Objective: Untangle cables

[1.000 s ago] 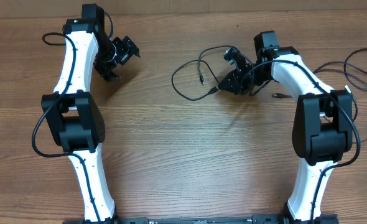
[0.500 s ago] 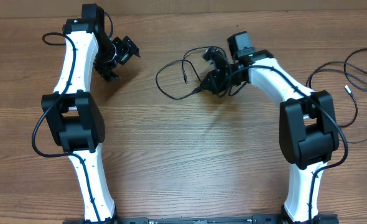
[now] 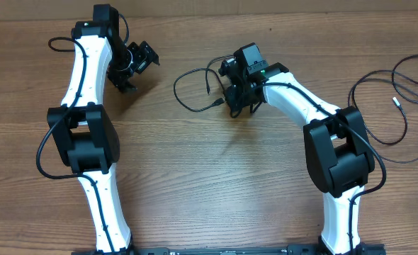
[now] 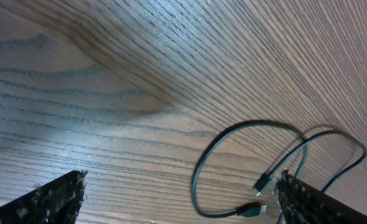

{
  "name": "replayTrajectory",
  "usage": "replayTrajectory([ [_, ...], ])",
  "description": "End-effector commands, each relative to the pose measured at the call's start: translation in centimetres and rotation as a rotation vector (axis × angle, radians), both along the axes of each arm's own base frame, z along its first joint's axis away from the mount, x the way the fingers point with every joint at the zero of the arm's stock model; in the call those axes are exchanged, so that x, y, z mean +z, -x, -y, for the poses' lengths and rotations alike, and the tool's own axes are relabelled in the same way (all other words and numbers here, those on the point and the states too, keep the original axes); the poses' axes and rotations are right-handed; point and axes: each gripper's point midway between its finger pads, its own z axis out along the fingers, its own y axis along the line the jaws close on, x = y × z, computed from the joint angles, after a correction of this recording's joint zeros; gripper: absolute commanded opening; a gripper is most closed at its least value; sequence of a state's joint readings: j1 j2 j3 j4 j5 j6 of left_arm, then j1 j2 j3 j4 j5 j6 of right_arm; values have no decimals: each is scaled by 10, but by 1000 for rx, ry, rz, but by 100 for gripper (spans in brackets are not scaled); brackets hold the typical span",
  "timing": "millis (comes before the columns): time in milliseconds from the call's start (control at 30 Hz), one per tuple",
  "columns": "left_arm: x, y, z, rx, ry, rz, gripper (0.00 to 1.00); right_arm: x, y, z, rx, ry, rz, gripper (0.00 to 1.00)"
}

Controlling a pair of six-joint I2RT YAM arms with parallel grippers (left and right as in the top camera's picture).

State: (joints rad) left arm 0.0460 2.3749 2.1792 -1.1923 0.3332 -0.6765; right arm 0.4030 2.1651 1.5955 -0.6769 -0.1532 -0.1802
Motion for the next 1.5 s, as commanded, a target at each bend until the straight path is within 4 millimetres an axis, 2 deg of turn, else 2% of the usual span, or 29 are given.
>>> replayTrajectory([
  [0, 2, 1, 0, -22, -8, 8, 99, 4, -22, 34, -113, 157, 80, 4],
  [100, 2, 1, 0, -22, -8, 8, 100, 13, -30, 52, -155, 210, 118, 4],
  [167, 2, 1, 0, -22, -8, 8, 100, 26, -38, 66, -194, 237, 158, 4],
  [333, 2, 1, 0, -22, -8, 8, 99, 77, -55, 103, -292, 248, 263, 4],
  [433, 2, 1, 0, -22, -8, 8, 100, 115, -60, 141, -386, 277, 336, 4],
  [567, 2, 1, 0, -22, -8, 8, 100, 154, -57, 195, -538, 263, 381, 4],
  [667, 2, 1, 0, -22, -8, 8, 100, 161, -49, 234, -661, 253, 359, 4],
  [800, 2, 1, 0, -22, -8, 8, 100, 147, -32, 276, -759, 258, 261, 4],
  [900, 2, 1, 0, -22, -8, 8, 99, 138, -16, 298, -794, 244, 184, 5],
  [933, 2, 1, 0, -22, -8, 8, 100, 136, -14, 301, -800, 226, 167, 18],
  [967, 2, 1, 0, -22, -8, 8, 100, 135, -12, 304, -804, 199, 154, 36],
  [1000, 2, 1, 0, -22, -8, 8, 100, 134, -12, 305, -804, 169, 146, 63],
  [1033, 2, 1, 0, -22, -8, 8, 100, 134, -12, 305, -802, 137, 138, 79],
  [1100, 2, 1, 0, -22, -8, 8, 100, 133, -13, 303, -794, 73, 124, 97],
  [1133, 2, 1, 0, -22, -8, 8, 99, 133, -13, 302, -790, 50, 120, 100],
  [1467, 2, 1, 0, -22, -8, 8, 99, 137, -20, 297, -773, 1, 139, 100],
])
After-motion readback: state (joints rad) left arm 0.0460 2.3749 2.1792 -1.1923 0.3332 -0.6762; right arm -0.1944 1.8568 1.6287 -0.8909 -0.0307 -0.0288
